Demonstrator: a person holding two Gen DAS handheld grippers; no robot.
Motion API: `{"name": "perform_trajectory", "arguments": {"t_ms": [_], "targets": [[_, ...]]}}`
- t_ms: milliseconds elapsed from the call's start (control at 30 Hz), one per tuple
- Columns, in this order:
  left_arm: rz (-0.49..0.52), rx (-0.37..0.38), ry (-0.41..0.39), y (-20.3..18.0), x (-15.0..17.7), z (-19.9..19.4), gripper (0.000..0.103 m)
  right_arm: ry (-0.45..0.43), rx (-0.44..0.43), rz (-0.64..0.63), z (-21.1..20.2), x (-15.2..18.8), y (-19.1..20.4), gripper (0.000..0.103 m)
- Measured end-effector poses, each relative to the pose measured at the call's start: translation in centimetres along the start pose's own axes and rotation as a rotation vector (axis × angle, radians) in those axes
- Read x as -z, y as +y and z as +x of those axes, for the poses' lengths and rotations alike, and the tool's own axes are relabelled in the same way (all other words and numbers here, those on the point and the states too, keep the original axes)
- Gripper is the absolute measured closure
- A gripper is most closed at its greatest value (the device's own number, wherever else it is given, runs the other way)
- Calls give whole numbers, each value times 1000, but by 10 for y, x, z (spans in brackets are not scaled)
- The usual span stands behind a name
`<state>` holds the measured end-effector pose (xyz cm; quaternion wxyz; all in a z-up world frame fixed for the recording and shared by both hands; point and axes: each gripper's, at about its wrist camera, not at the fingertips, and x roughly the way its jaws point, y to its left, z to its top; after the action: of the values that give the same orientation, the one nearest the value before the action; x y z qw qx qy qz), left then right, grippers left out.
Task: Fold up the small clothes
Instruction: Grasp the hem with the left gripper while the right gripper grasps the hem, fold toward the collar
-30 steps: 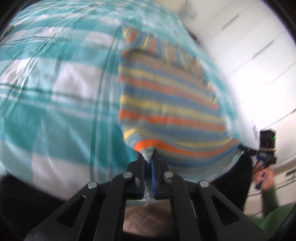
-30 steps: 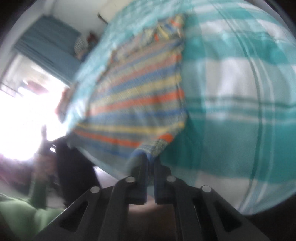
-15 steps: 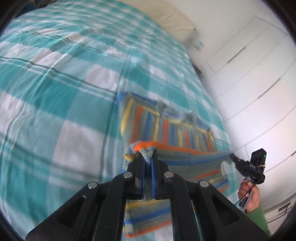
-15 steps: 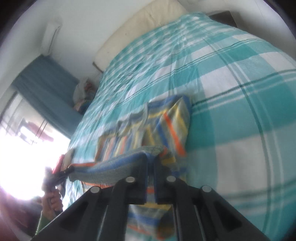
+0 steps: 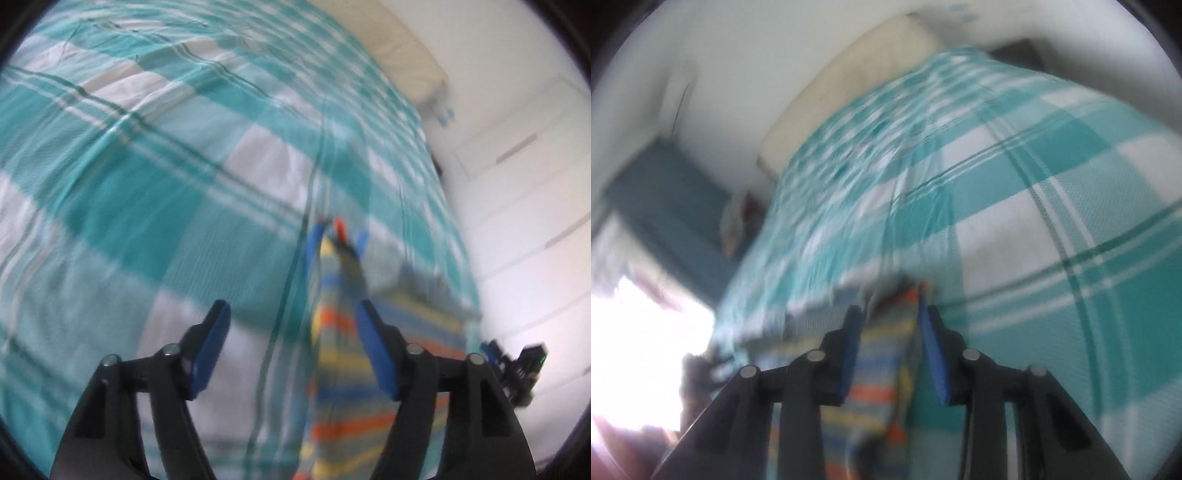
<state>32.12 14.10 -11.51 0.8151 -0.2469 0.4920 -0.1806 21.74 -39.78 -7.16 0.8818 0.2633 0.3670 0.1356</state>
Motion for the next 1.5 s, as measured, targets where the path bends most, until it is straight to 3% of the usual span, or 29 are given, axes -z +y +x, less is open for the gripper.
{"name": "perform_trajectory", "arguments": {"t_ms": [67, 133, 167, 200, 233, 267, 300, 333, 467, 600, 667, 700, 733, 767, 867, 933, 967, 1033, 1100, 1133, 1200, 1267, 1333, 1500], "targets": [[53, 5, 29, -2, 27, -11, 17, 66, -9, -82, -11, 25, 15, 57], [100, -24, 50, -8, 48, -10, 17, 127, 24, -184, -11, 50, 31, 37], [141, -65, 55, -15, 58, -5, 19, 158, 42, -225, -4, 60, 36, 37], [185, -107, 49, -22, 66, -2, 22, 197, 56, -252, 3, 68, 37, 40], [233, -147, 43, -31, 72, 1, 36, 248, 69, -256, 14, 76, 35, 59], [278, -166, 57, -39, 76, 6, 67, 296, 92, -253, 23, 82, 34, 73], [302, -157, 88, -44, 79, 10, 90, 316, 130, -253, 28, 86, 31, 90], [306, -148, 121, -47, 81, 13, 96, 315, 128, -242, 27, 84, 29, 92], [377, -169, 150, -53, 84, -2, 98, 337, 85, -204, -2, 76, 30, 95], [384, -205, 220, -50, 77, 19, 92, 435, 124, -206, 28, 82, 15, 94], [362, -203, 242, -51, 67, 9, 80, 438, 129, -216, 22, 74, 18, 85], [362, -214, 224, -52, 62, -4, 77, 436, 156, -224, 11, 65, 20, 69], [376, -227, 184, -53, 55, -19, 65, 411, 172, -242, 2, 56, 23, 61], [392, -220, 153, -56, 49, -30, 54, 382, 172, -263, -9, 47, 28, 61], [370, -112, 112, -67, 14, -35, 47, 325, 83, -242, -20, 8, 43, 61], [347, -30, 168, -74, -7, -7, 34, 341, -8, -152, 4, -14, 42, 56], [338, 8, 237, -76, -16, 20, 30, 400, -34, -101, 30, -22, 38, 51], [286, -6, 327, -75, -28, 66, 32, 537, -13, 5, 89, -29, 22, 48], [237, -13, 334, -75, -43, 96, 38, 575, 28, 70, 132, -40, 10, 48], [208, 17, 277, -78, -55, 97, 38, 508, 23, 72, 142, -54, 10, 48], [148, 66, 119, -78, -74, 81, 37, 273, -33, 56, 138, -85, 16, 48], [64, 126, 12, -72, -88, 65, 31, 131, -88, 41, 123, -99, 25, 48], [44, 131, -29, -66, -89, 50, 26, 103, -118, 9, 110, -102, 36, 48], [168, 55, -1, -62, -54, 25, 26, 203, -62, -181, 81, -57, 63, 48]]}}
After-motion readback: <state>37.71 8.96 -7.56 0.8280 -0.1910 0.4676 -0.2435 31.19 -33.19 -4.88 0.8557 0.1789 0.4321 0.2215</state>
